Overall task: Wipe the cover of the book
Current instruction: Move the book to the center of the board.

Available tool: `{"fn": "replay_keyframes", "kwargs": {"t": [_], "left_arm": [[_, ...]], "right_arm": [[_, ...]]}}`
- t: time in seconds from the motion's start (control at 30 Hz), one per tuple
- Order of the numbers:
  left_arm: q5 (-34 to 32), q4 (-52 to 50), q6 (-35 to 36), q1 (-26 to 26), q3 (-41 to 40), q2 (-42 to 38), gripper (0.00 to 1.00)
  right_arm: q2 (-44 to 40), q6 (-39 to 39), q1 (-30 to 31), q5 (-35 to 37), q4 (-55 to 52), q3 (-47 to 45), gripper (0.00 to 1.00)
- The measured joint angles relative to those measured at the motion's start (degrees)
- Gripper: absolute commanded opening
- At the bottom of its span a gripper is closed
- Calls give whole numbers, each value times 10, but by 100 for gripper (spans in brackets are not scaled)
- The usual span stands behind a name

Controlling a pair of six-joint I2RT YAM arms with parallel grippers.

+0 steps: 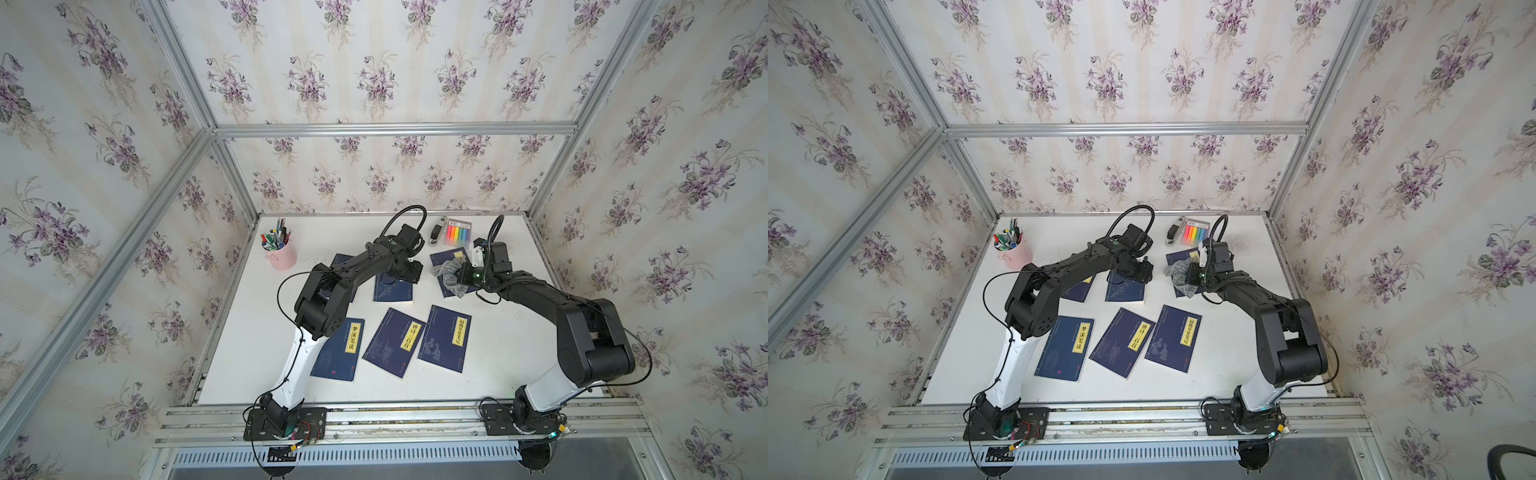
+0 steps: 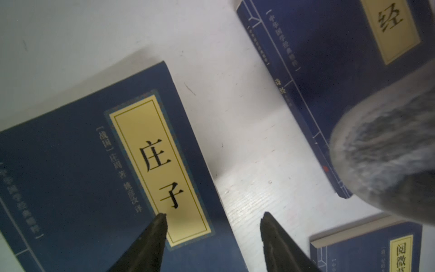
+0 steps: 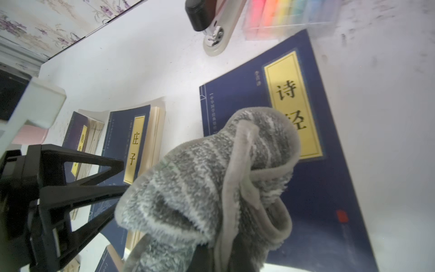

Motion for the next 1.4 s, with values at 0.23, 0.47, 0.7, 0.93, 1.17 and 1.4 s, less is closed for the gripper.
{"fn": "replay_keyframes", "kwargs": {"t": [0.23, 0.47, 0.7, 0.93, 1.17, 1.4], "left_arm": [[-51, -48, -7, -4, 69, 53, 69], [-94, -43, -8, 5, 65, 57, 68], [-122, 10, -8, 37, -26, 14, 68], [-125, 44, -3, 73, -100, -27, 68], [-124, 61, 1, 113, -162, -66, 68], [-126, 48, 14, 127, -192, -95, 72]], "right_arm": [[-4, -6, -5, 0, 0, -7, 0], [-4, -6, -5, -2, 1, -16, 0], [-2, -6, -5, -3, 3, -18, 0], [6, -6, -6, -5, 4, -17, 0], [12, -6, -5, -9, 7, -17, 0], [12, -7, -12, -9, 6, -4, 0]]}}
